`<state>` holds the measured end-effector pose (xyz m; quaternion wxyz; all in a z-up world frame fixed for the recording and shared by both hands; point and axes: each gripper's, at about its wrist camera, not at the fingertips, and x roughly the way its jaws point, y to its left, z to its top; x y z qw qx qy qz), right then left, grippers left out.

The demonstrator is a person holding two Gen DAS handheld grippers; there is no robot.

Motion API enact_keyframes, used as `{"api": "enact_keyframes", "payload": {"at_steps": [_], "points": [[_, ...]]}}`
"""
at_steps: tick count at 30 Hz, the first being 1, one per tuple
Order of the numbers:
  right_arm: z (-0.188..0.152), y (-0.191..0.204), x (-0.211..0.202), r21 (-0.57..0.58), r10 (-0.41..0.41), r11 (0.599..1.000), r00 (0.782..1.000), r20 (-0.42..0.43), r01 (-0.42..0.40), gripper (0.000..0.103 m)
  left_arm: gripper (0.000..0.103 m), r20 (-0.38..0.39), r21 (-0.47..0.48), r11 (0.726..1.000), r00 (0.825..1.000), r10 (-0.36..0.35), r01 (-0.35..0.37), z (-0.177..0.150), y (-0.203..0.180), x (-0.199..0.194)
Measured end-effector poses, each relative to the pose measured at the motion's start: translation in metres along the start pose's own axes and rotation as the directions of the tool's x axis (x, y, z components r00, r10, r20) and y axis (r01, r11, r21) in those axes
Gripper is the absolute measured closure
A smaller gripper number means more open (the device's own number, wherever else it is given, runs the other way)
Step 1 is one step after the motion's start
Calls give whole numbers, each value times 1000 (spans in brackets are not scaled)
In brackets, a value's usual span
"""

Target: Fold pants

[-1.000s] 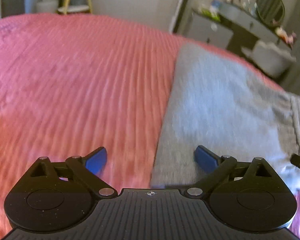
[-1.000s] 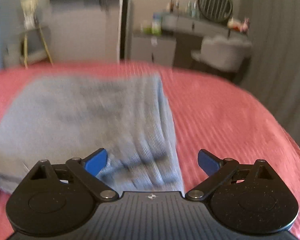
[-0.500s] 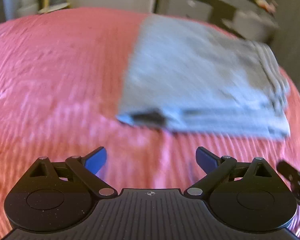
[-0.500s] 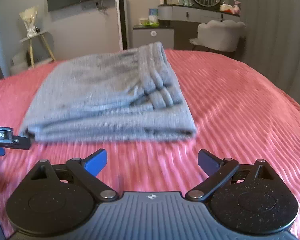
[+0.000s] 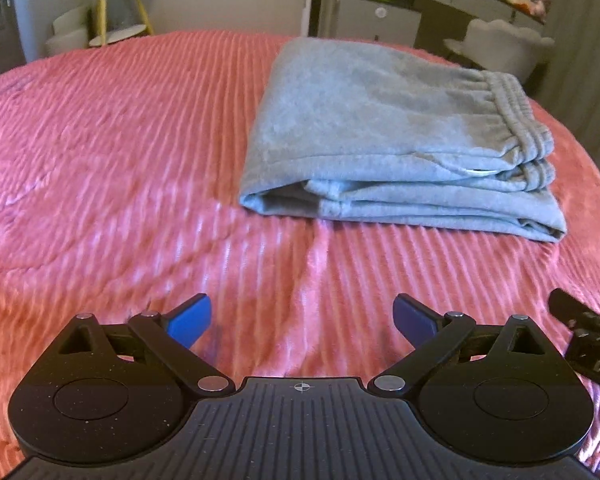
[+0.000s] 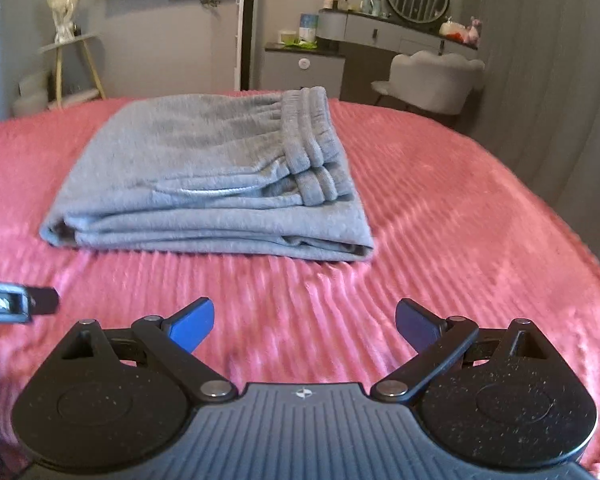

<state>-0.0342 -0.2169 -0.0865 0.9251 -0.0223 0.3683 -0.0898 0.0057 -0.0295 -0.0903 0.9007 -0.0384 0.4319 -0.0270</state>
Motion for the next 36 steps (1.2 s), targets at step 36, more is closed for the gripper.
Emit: {"api": "enact_keyframes", "payload": {"at_steps": [36], "points": [[5,1,-2,107,93,990,995,-19,-91,6,2,52,110,991,996,67,-73,-2,-24,6]]}}
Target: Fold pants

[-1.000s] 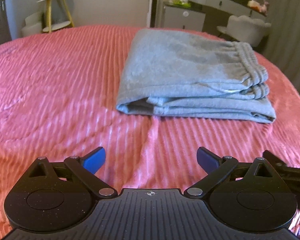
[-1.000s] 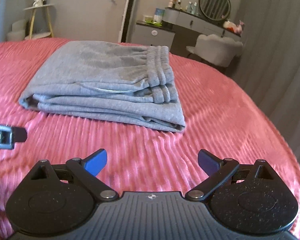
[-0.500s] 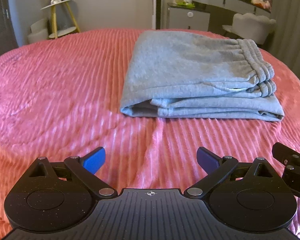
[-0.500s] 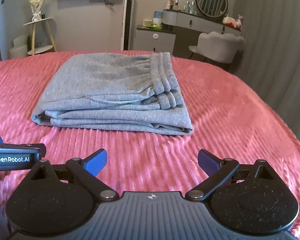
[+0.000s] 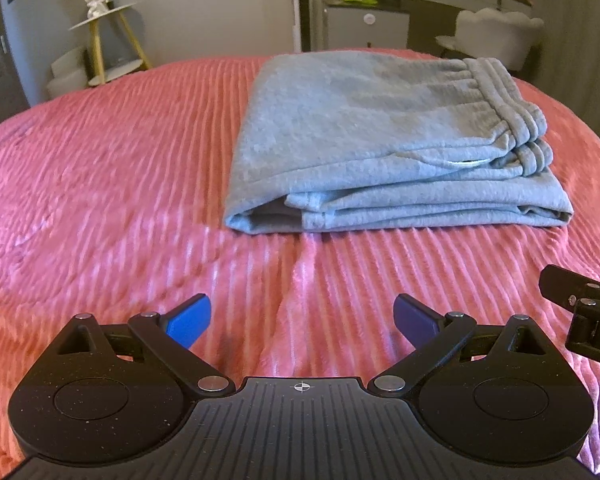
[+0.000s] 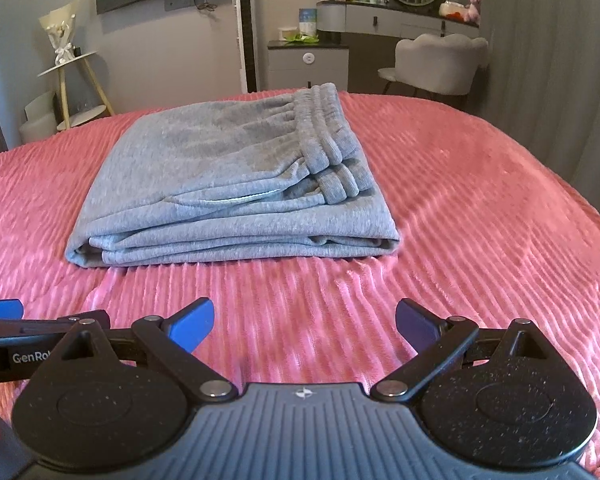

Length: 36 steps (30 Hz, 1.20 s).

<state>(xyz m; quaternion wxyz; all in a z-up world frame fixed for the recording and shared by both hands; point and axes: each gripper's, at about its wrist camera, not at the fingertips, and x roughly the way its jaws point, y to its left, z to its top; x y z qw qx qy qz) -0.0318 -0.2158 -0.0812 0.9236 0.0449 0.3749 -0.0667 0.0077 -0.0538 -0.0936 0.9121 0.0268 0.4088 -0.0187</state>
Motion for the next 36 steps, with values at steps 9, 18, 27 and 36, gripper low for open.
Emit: {"api": "enact_keyframes", "payload": {"at_steps": [9,18,27,36], "points": [[1,-1,4,5,2,1000,1000,-4,-2,6,2,-28,22,1000,1000,-1,2,-1,-3,9],[1,-1,6,11,5,1000,1000,-2,-5,6,2,-38,26,1000,999,-5,5,-1,-4,12],[1,-2,5,10,1,1000,1000,2,-1,6,2,-41,23,1000,999,-9,10,-1,-3,12],[1,-2,5,5,-4,1000,1000,4,4,6,2,-44,19,1000,999,-13,14,-2,-3,12]]}}
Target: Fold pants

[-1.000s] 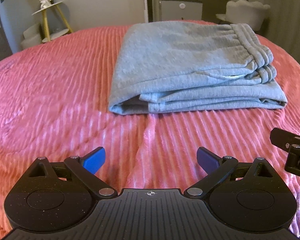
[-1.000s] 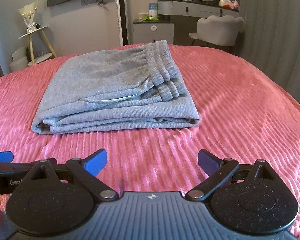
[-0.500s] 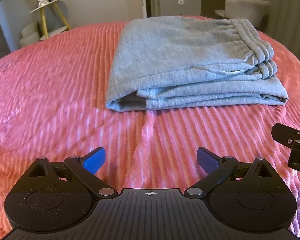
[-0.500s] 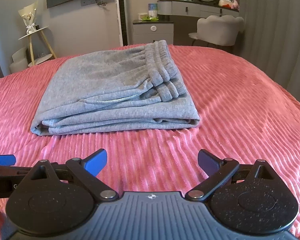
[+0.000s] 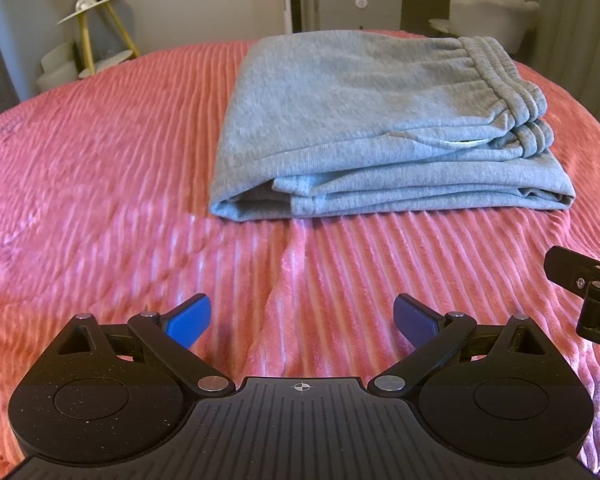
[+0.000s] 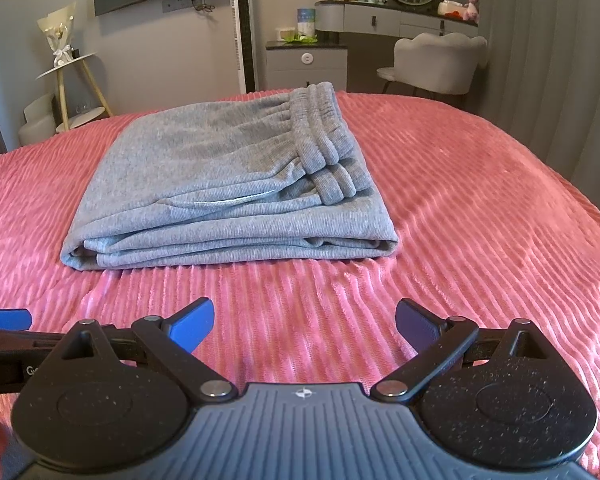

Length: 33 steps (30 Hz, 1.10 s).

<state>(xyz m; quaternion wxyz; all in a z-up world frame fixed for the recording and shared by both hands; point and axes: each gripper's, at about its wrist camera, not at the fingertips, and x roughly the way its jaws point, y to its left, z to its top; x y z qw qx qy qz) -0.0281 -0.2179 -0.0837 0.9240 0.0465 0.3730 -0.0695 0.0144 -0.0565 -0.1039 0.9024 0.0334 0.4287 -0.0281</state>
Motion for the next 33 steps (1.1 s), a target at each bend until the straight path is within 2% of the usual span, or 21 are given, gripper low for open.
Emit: {"api": "enact_keyframes", "payload": {"at_steps": [33], "points": [[-1,-3,2,5,8,1000,1000,-15,-8,6,2,-17,-8,1000,1000,-8,8,0,1,5]]}}
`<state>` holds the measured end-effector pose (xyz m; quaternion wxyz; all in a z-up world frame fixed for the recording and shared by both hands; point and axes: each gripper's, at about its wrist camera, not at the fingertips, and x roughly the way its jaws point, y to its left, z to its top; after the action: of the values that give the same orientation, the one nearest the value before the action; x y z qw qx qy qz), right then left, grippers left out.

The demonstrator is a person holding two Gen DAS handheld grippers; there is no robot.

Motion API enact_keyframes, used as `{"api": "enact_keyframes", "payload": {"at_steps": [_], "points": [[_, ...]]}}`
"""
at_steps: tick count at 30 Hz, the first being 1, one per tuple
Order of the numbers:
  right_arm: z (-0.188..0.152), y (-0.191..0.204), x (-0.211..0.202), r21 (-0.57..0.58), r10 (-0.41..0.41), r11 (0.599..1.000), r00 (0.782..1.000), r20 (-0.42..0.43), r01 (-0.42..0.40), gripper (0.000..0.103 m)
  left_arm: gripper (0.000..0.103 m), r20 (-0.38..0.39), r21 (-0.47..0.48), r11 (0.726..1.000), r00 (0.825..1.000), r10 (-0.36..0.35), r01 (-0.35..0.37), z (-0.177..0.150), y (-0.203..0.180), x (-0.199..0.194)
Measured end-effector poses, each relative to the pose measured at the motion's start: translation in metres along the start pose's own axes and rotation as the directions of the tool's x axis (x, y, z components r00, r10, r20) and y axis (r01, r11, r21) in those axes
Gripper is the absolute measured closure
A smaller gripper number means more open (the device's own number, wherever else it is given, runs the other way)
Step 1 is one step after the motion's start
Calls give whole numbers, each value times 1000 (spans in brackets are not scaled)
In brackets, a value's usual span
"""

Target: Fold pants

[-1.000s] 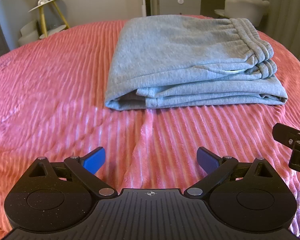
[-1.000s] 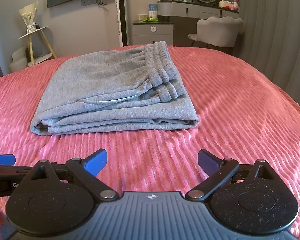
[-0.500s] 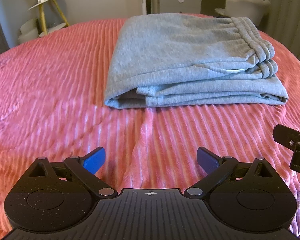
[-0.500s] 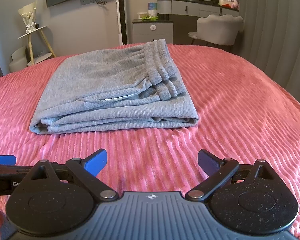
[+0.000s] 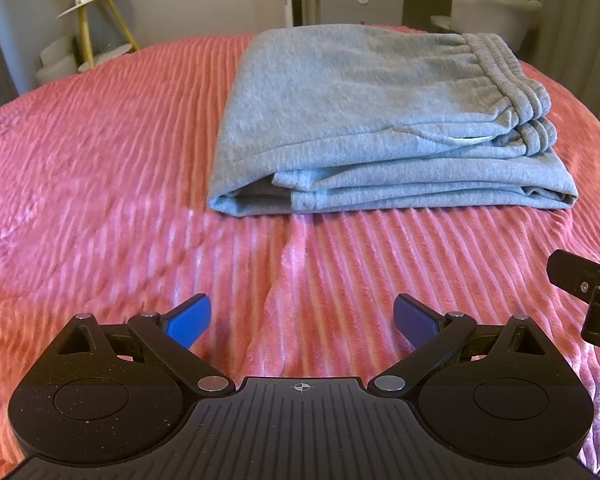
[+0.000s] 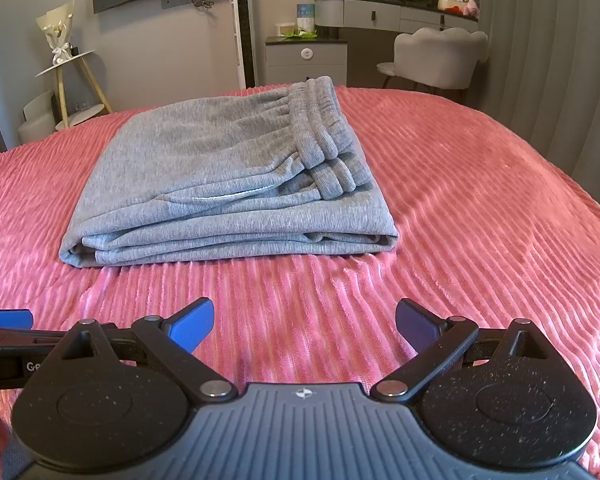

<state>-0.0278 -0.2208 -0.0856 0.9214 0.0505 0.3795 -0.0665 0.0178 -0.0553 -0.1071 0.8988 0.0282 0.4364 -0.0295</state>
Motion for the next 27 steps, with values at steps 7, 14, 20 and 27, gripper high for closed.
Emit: {"api": "enact_keyframes", "payload": {"at_steps": [7,14,20,27], "points": [[0,1,1,-11,-2,1000,1000,2,2,6,2,-4,-4,1000,1000,-5,5,0,1,1],[0,2,0,-16,-3,1000,1000,3,3,6,2,-2,-3,1000,1000,-4,4,0,0,1],[0,2,1,-17,-3,1000,1000,2,3,6,2,-2,-4,1000,1000,-7,7,0,1,1],[0,3,1,-19,-3,1000,1000,2,3,6,2,-5,-7,1000,1000,-10,10,0,1,2]]}}
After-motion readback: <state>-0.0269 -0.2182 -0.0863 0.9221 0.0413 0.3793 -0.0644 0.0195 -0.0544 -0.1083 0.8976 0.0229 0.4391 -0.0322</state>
